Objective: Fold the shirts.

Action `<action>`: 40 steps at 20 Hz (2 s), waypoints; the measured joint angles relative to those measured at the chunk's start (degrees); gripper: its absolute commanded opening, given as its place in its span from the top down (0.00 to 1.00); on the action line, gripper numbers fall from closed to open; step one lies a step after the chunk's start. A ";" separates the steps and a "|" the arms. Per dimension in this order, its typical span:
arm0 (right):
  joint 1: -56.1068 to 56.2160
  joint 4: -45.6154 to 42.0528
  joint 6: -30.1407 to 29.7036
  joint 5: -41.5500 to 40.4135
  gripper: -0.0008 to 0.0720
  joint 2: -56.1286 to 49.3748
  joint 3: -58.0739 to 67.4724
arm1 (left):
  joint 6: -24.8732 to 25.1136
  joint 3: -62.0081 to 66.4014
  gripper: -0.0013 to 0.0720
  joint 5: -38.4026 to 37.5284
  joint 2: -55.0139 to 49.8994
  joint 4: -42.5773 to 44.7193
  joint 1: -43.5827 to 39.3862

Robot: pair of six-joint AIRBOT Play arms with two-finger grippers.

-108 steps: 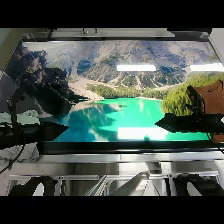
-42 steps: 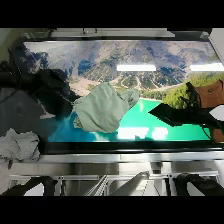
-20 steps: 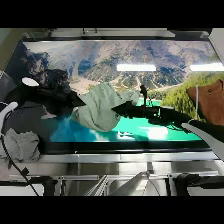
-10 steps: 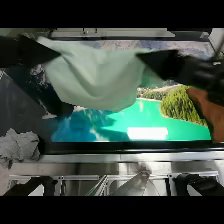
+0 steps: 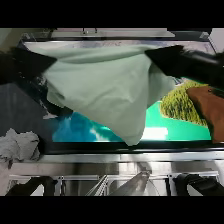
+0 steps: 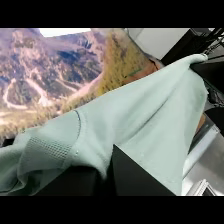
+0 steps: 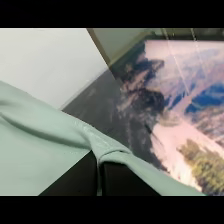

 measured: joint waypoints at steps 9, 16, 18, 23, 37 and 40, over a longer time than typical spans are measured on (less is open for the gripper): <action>-8.96 5.51 2.40 0.50 0.97 -21.77 0.11 | 2.75 -2.29 0.02 -1.51 -19.71 0.00 9.03; -15.76 -6.34 10.08 21.44 0.98 -18.99 -6.01 | 2.86 -2.03 0.02 -11.10 -27.67 11.76 14.67; -15.74 -9.94 11.80 24.70 0.97 -15.58 -13.22 | 2.71 -3.69 0.02 -9.01 -28.22 15.28 15.56; -15.65 -11.47 13.57 24.61 0.24 -3.85 -35.28 | 3.74 -1.07 0.02 -1.95 -33.22 19.54 16.00; -13.03 -12.04 15.28 10.16 0.24 -0.50 -47.98 | 6.16 21.42 0.96 -16.94 -60.19 20.90 5.05; -8.26 -9.22 15.30 5.60 0.24 -3.87 -48.02 | 6.14 24.68 0.96 -20.28 -61.24 20.74 5.11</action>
